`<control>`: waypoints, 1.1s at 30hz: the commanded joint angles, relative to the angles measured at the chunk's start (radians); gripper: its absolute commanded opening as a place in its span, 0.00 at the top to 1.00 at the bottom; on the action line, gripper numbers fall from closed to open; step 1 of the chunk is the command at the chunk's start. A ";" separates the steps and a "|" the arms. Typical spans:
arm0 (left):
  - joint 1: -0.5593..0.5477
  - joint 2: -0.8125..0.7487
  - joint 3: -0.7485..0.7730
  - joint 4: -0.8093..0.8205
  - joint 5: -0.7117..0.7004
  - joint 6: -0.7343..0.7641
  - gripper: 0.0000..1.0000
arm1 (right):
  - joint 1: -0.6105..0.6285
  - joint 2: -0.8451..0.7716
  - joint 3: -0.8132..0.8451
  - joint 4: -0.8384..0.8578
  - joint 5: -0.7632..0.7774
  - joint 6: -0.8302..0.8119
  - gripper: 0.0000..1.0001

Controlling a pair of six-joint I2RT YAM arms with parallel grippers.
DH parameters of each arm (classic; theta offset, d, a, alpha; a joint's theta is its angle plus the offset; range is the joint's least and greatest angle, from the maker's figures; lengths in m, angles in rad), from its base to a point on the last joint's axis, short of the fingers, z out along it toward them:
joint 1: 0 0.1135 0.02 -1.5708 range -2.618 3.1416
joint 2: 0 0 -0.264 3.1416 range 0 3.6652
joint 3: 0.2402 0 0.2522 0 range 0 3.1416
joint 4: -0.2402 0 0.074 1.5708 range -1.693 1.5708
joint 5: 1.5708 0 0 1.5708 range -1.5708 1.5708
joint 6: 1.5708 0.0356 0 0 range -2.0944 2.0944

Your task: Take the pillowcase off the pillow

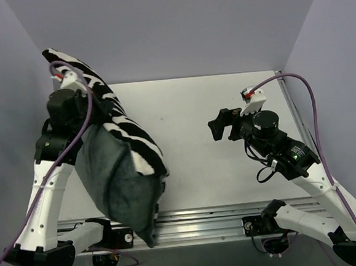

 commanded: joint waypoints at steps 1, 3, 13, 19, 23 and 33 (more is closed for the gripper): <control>-0.166 0.083 0.023 0.271 -0.070 0.032 0.96 | 0.005 -0.009 0.025 -0.027 0.040 0.014 0.04; -0.198 0.179 -0.021 0.294 -0.077 0.026 0.89 | 0.007 -0.004 0.028 -0.038 0.045 0.017 0.04; -0.266 0.576 0.274 0.292 -0.015 0.040 0.31 | 0.005 -0.007 0.054 -0.089 0.077 0.041 0.04; -0.286 0.521 0.341 0.287 -0.034 0.077 0.06 | 0.002 0.005 0.051 -0.100 0.121 0.075 0.04; -0.286 0.423 0.188 0.302 -0.110 0.114 0.03 | -0.001 0.057 0.034 -0.098 0.144 0.113 0.04; -0.201 0.355 -0.206 0.273 -0.256 -0.096 0.04 | -0.053 0.252 -0.081 0.049 0.039 0.210 0.04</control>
